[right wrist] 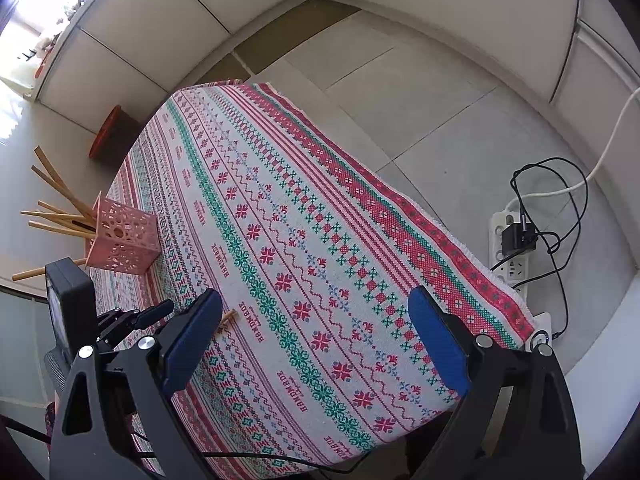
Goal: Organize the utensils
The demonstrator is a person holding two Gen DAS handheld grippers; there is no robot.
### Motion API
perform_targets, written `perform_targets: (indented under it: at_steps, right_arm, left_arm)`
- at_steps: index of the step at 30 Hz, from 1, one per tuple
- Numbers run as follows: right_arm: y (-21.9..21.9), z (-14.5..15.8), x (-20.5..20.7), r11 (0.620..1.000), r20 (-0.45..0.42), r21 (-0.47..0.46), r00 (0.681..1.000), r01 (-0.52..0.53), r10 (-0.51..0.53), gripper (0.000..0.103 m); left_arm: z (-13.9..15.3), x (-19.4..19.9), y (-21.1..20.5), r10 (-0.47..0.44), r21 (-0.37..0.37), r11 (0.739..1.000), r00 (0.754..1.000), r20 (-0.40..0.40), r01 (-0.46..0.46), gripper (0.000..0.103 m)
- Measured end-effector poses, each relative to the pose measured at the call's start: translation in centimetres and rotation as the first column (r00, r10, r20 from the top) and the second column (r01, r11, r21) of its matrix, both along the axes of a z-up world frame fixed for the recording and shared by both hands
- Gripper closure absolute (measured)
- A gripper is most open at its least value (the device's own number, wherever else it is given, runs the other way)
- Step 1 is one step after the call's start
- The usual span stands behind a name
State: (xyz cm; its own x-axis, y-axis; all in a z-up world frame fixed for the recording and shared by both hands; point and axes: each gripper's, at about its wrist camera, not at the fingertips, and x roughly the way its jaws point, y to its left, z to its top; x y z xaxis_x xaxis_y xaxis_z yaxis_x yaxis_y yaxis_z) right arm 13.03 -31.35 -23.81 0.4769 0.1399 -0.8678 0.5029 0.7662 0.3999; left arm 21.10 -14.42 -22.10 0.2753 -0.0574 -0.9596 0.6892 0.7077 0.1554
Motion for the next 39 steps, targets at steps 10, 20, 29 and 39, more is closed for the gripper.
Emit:
perform_targets:
  at_steps: [10,20,29,39]
  right_arm:
    - [0.4,-0.2,0.5,1.000,-0.015,-0.010,1.000,-0.002,0.002,0.012]
    - [0.6,-0.6,0.8,1.000,-0.033,-0.013,0.999,-0.015,0.015,0.012]
    - [0.7,-1.1,1.1,1.000,-0.048,-0.004,0.999,-0.023,0.023,0.012]
    - [2.0,-2.1,2.0,0.997,-0.085,0.072,0.996,-0.024,0.030,0.012]
  left_arm:
    - [0.1,0.7,1.6,-0.020,-0.056,0.998,0.999,0.031,0.022,0.062]
    - [-1.4,2.8,2.5,0.007,-0.032,0.999,0.998,0.070,-0.005,0.050]
    - [-1.3,2.2,2.0,-0.062,-0.057,0.996,0.995,0.075,0.066,0.045]
    - [-2.0,2.2,2.6,-0.048,-0.103,0.993,0.998,0.042,0.052,0.097]
